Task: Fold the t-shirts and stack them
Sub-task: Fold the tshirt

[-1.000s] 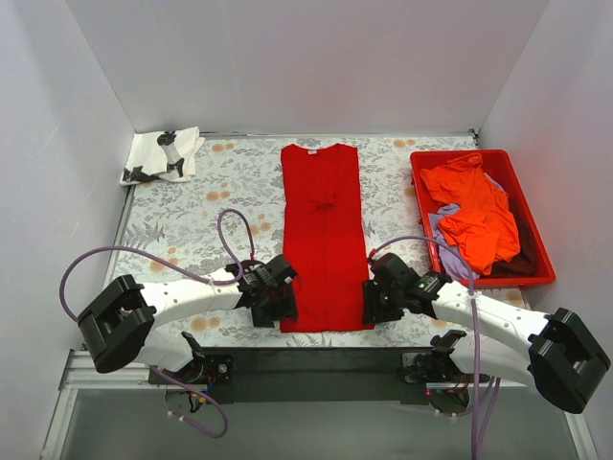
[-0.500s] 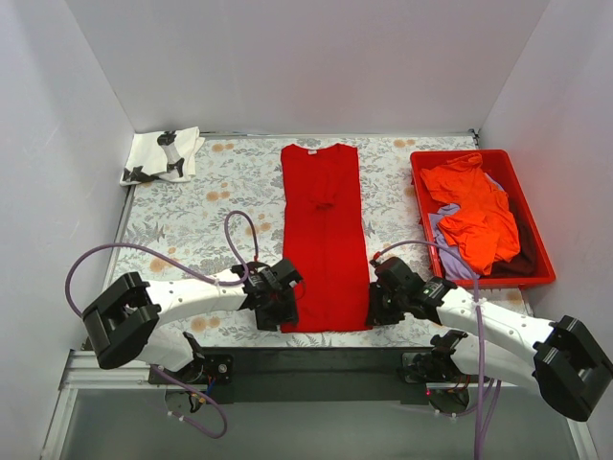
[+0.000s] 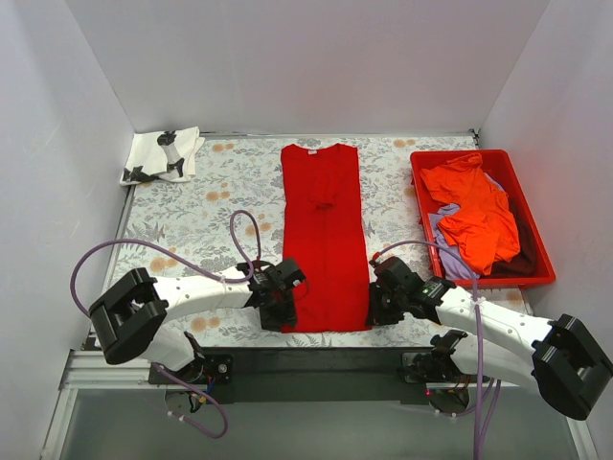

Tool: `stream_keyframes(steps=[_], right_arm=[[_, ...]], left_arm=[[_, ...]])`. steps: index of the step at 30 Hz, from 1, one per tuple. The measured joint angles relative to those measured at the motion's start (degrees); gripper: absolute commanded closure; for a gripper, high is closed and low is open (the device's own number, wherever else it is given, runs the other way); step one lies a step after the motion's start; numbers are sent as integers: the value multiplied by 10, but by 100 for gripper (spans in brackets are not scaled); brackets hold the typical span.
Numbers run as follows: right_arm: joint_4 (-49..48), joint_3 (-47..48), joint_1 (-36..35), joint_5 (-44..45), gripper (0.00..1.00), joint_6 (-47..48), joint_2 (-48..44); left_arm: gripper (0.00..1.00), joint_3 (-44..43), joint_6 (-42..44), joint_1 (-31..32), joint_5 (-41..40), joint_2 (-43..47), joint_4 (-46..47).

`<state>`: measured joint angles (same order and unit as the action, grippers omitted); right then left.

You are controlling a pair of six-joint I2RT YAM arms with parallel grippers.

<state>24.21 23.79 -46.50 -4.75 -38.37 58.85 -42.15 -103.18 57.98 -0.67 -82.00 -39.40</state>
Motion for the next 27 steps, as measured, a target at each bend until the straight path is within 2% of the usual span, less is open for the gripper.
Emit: stream_keyframes(steps=[3, 4, 7, 13, 18, 21, 24, 27], right_arm=[[0, 0, 0, 0, 94, 1, 0], [0, 0, 0, 0, 98, 2, 0], [0, 0, 0, -1, 99, 3, 2], [4, 2, -6, -10, 99, 10, 0], [57, 0, -73, -30, 99, -5, -23], [108, 2, -89, -30, 99, -9, -44], [148, 32, -79, -15, 99, 0, -37], [160, 95, -37, 12, 99, 28, -3]], left_arm=[[71, -1, -2, 0, -2, -2, -3], [81, -2, -2, 1, -4, -3, -5], [100, -3, -5, 1, -5, -9, -8], [100, -9, -8, 24, -10, -14, -14], [100, -17, -44, 127, -17, -19, -40], [100, -11, -63, 160, -12, -21, -66], [100, -19, -60, 136, -17, -14, -96], [100, -49, -28, 66, -35, -7, -115]])
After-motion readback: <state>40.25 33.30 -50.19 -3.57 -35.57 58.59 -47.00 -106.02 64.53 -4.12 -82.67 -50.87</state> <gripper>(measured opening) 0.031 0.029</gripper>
